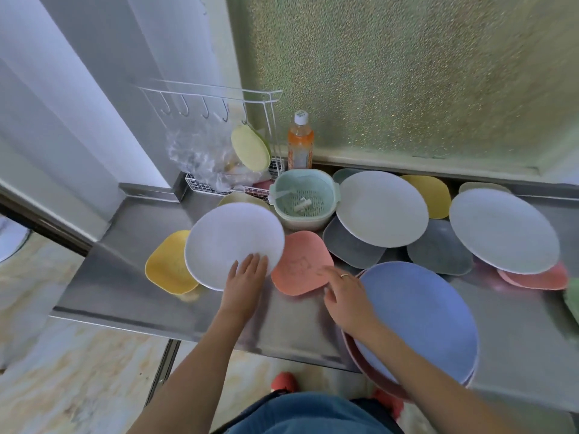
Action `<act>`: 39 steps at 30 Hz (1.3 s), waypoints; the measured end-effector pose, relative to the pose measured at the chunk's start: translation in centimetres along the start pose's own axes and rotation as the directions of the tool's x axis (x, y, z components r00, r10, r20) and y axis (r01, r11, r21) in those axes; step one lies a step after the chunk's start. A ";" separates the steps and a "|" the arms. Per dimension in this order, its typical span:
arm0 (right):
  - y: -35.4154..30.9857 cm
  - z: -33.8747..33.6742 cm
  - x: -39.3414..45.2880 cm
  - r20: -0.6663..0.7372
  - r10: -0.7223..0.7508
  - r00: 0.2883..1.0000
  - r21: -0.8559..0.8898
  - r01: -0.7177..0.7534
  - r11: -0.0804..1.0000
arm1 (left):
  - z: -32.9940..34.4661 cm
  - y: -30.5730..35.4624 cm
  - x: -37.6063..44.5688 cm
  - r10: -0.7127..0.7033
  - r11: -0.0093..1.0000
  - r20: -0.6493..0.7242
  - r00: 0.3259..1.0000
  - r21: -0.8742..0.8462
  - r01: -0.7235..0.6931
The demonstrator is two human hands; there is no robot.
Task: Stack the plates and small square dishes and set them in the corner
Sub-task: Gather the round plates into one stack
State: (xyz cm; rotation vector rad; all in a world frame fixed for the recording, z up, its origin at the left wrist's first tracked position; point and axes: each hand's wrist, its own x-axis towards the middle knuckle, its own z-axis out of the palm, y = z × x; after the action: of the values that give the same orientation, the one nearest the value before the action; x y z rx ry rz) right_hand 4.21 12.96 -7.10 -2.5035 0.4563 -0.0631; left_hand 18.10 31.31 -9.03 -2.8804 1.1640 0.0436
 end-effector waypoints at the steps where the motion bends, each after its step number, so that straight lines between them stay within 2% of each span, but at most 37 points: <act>1: -0.1 0.0 0.3 -0.017 0.009 1.000 0.033 -0.008 0.999 | -0.3 0.0 0.1 0.016 1.000 -0.017 1.000 -0.003 -0.016; 4: -1.3 -0.9 1.0 -0.039 0.101 0.994 0.262 -0.088 0.961 | -1.8 0.3 0.6 0.011 1.000 -0.095 0.995 -0.020 -0.013; 7: -2.7 -2.7 1.9 -0.029 0.242 0.970 0.591 -0.178 0.787 | -1.9 0.4 -0.2 0.051 0.997 -0.202 0.978 -0.048 -0.062; 9: -2.9 -3.6 3.2 0.014 0.354 0.935 0.706 -0.260 0.659 | -1.4 0.5 -1.7 0.123 0.987 -0.266 0.956 -0.064 -0.145; 12: -2.2 -4.6 4.7 0.152 0.453 0.879 0.725 -0.410 0.553 | -0.8 1.2 -4.0 0.226 0.961 -0.354 0.907 -0.070 -0.267; 16: -2.7 -4.8 4.2 0.316 0.439 0.841 0.719 -0.515 0.468 | -1.7 3.1 -4.6 0.334 0.917 -0.442 0.833 -0.052 -0.395; 20: -1.4 -4.7 3.0 0.206 0.511 0.835 0.744 -0.473 0.472 | -3.2 4.8 -4.1 0.432 0.874 -0.348 0.832 -0.067 -0.481; 23: 0.6 -6.0 1.5 0.156 0.564 0.811 0.798 -0.440 0.412 | -3.9 6.2 -2.9 0.517 0.829 -0.334 0.788 -0.033 -0.558; 25: 2.5 -7.3 0.0 0.106 0.596 0.796 0.808 -0.419 0.414 | -3.9 6.8 -1.9 0.530 0.818 -0.339 0.777 -0.039 -0.574; 26: 3.6 -8.1 -0.9 0.077 0.620 0.781 0.808 -0.414 0.420 | -3.8 6.9 -1.4 0.504 0.831 -0.340 0.794 -0.061 -0.553; 28: 6.3 -9.7 -2.8 0.007 0.669 0.743 0.805 -0.401 0.437 | -4.1 7.1 -0.3 0.393 0.882 -0.300 0.869 -0.144 -0.449; 30: 8.4 -11.5 -4.8 -0.069 0.675 0.734 0.774 -0.387 0.501 | -5.2 8.1 0.5 0.282 0.899 -0.251 0.926 -0.268 -0.347; 33: 10.4 -13.1 -7.4 -0.128 0.681 0.721 0.725 -0.400 0.561 | -7.1 11.7 1.4 0.105 0.786 -0.034 0.994 -0.609 -0.104; 35: 12.0 -13.2 -9.0 -0.128 0.720 0.683 0.705 -0.448 0.550 | -7.3 14.2 2.2 0.039 0.713 0.083 0.996 -0.701 0.031; 37: 13.4 -12.9 -10.4 -0.135 0.747 0.651 0.672 -0.494 0.552 | -6.8 16.1 2.6 0.075 0.698 0.180 0.981 -0.712 0.077; 39: 14.2 -12.2 -11.1 -0.212 0.699 0.683 0.540 -0.514 0.666 | -5.7 17.3 2.6 0.160 0.729 0.270 0.949 -0.681 0.071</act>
State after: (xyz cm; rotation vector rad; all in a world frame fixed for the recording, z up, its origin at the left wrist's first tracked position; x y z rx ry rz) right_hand -12.40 -0.91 -4.34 -1.7508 1.3086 -0.3783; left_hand 8.04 16.83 -3.78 -3.2239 1.3669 1.1335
